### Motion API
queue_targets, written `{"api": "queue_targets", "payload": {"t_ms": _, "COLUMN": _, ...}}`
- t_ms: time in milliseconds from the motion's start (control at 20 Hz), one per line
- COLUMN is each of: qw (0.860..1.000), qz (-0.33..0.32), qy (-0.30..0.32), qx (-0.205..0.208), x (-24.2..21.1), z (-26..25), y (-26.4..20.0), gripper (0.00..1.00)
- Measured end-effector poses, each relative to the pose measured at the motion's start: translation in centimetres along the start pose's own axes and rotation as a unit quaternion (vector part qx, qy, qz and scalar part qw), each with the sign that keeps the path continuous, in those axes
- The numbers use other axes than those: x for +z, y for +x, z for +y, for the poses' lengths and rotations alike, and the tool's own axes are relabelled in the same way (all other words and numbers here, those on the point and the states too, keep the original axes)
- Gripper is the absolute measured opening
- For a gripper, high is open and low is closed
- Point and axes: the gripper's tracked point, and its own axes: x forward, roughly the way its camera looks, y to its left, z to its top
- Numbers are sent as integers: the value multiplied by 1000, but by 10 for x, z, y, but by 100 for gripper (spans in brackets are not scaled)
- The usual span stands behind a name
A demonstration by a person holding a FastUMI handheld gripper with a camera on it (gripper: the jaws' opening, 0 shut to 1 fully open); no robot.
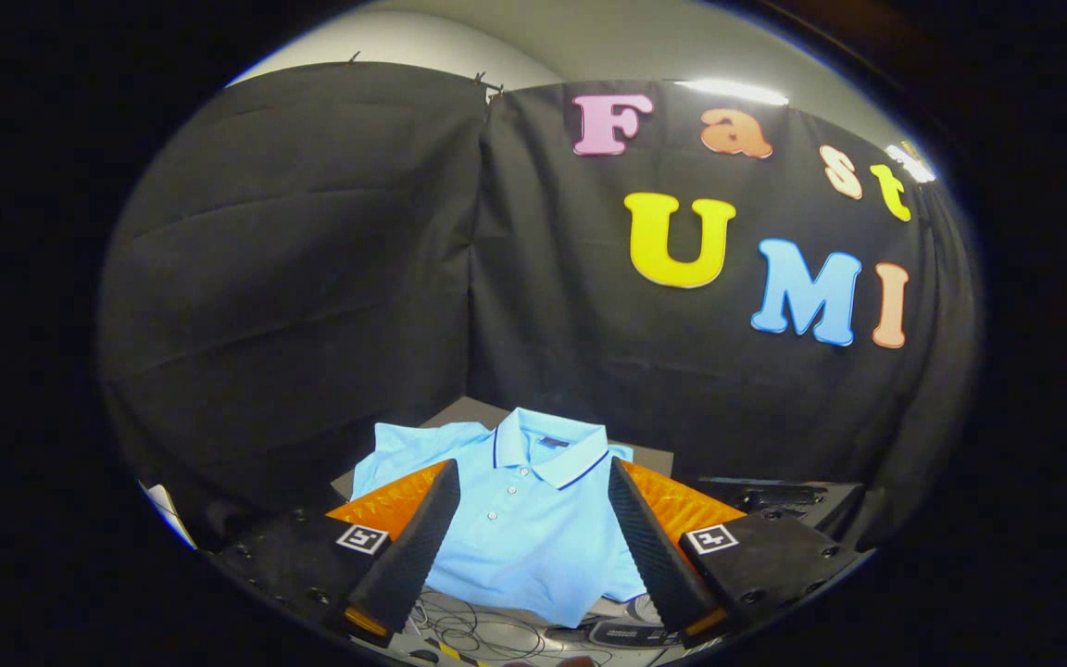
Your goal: Put the clothes into the washing machine and then close the washing machine lid.
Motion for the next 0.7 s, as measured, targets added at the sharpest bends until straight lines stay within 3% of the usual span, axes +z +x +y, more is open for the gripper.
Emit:
{"api": "queue_targets", "payload": {"t_ms": 400, "qw": 994, "qz": 110, "qy": 0, "qx": 23, "x": -53, "z": 26, "y": 93, "gripper": 100}}
{"api": "queue_targets", "payload": {"t_ms": 700, "qw": 985, "qz": 170, "qy": 12, "qx": 11, "x": -101, "z": 28, "y": 125, "gripper": 100}}
